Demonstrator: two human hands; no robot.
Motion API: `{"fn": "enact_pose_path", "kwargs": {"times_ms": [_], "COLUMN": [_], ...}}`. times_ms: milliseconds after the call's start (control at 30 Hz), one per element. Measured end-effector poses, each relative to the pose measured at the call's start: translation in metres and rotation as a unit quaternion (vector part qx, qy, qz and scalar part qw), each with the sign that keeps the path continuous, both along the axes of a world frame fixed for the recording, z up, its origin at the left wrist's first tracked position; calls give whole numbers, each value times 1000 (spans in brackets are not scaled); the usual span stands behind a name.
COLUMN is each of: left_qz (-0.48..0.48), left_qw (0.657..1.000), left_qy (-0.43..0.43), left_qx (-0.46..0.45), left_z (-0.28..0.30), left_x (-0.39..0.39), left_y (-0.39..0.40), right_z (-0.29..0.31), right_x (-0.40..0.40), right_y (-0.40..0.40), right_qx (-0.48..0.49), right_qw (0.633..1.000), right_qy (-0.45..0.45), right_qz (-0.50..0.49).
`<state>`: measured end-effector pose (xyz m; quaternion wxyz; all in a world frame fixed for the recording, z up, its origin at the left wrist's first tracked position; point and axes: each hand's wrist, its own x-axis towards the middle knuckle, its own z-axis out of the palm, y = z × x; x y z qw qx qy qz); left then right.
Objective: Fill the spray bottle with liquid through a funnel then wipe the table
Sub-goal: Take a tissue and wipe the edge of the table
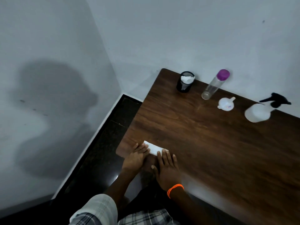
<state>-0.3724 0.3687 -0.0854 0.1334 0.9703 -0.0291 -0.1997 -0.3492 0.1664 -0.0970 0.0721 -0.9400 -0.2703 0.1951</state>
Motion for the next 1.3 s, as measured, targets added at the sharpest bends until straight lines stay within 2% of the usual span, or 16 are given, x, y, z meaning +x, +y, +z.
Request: {"fn": "enact_pose_path", "kwargs": {"times_ms": [367, 633, 1000, 1300], "left_qz": [89, 105, 53, -96], "left_qw": [994, 992, 997, 990], "left_qy": [-36, -45, 4, 46], "left_qx": [49, 61, 56, 92], "left_z": [4, 4, 10, 9], "left_x": [-13, -32, -43, -22], "left_y": [61, 66, 13, -59], "right_z": [-1, -1, 4, 3], "right_x": [30, 29, 15, -3], "right_y": [79, 79, 17, -76], "right_qx": [14, 18, 7, -8], "right_qw": [996, 992, 993, 999], "right_qy": [8, 6, 9, 17], "right_qz": [88, 124, 115, 26]}}
